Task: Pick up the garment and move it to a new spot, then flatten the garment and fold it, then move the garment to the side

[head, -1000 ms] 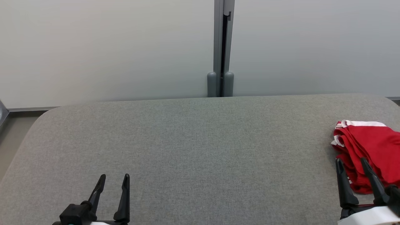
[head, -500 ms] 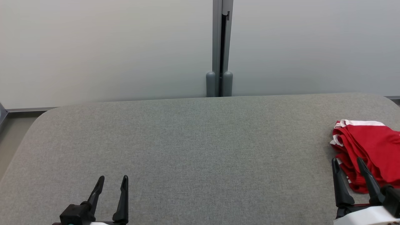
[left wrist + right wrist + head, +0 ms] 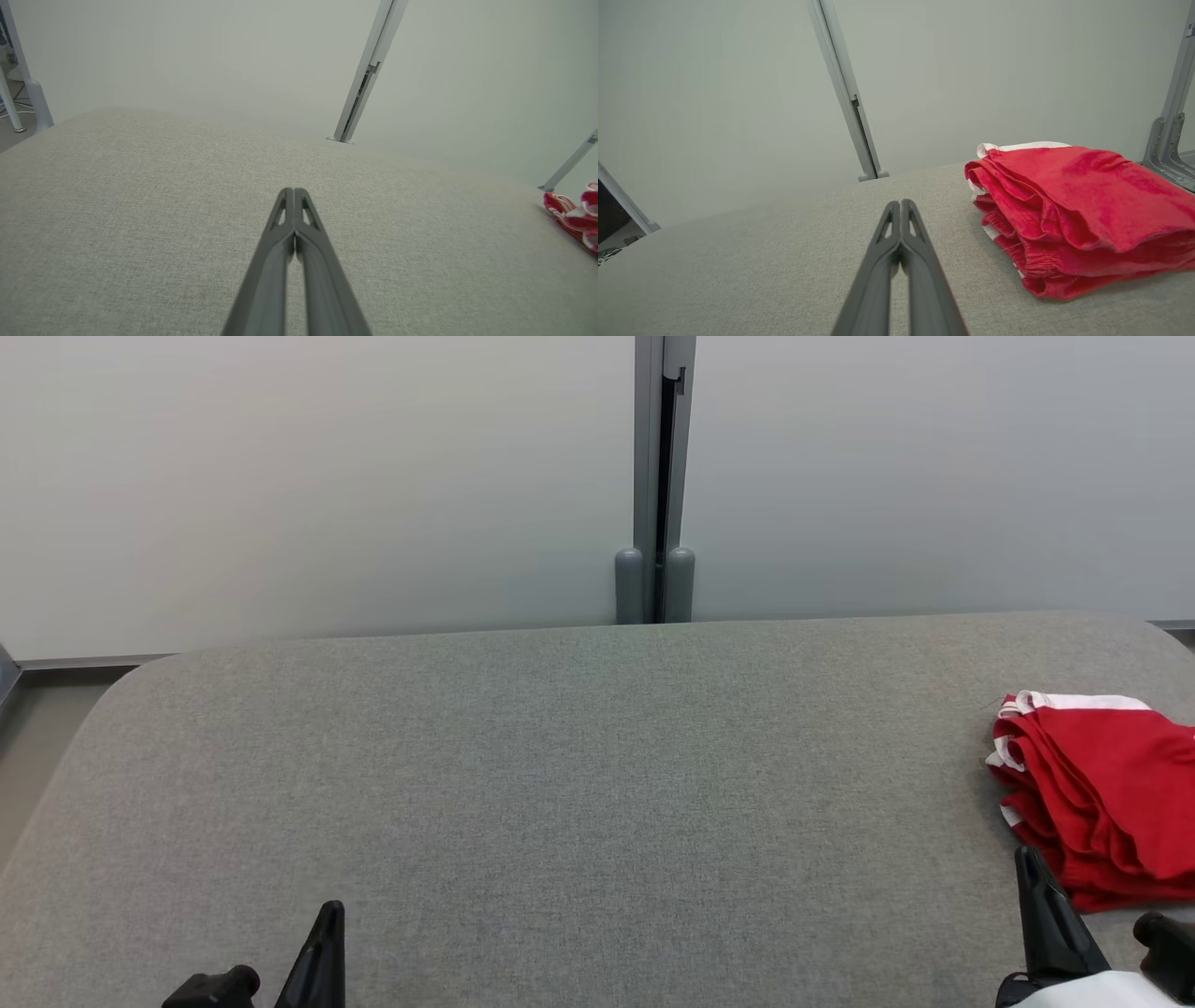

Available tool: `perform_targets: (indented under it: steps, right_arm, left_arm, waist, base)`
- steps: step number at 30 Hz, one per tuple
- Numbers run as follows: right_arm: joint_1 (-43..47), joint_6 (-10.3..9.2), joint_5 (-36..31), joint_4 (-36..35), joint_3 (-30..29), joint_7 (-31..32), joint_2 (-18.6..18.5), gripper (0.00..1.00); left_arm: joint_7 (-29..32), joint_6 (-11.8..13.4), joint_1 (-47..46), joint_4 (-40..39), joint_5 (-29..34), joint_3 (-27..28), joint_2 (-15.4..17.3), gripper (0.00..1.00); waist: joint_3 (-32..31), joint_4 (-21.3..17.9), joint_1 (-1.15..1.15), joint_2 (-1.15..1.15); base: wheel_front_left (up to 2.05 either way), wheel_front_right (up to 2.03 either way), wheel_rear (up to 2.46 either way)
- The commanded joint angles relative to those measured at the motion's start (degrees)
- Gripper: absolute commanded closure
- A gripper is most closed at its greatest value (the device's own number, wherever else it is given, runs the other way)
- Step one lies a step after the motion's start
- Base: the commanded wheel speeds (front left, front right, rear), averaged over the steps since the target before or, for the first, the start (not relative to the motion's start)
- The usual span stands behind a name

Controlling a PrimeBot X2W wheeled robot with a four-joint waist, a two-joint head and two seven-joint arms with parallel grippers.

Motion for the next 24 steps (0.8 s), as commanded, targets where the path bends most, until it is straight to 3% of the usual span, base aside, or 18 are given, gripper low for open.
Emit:
perform_targets:
  steps: [1,24]
  right_arm:
    - [-1.72,0.0,2.88,-0.77,-0.69,0.75,-0.27,1.0]
    - [-4.53,0.0,22.79,0.08,-3.15,6.37,1.26,1.0]
  left_arm:
    - [0.6,-0.11,-2.08,-1.07,-2.96,0.64,0.27,1.0]
    - [5.98,-0.43,-5.01,-2.43,-24.27,2.64,0.39,1.0]
  waist:
    - [0.08,-0.02,0.0,0.0]
    - [1.11,-0.25,0.0,0.0]
  base:
    - [0.0,0.0,0.0]
    - [0.0,0.0,0.0]
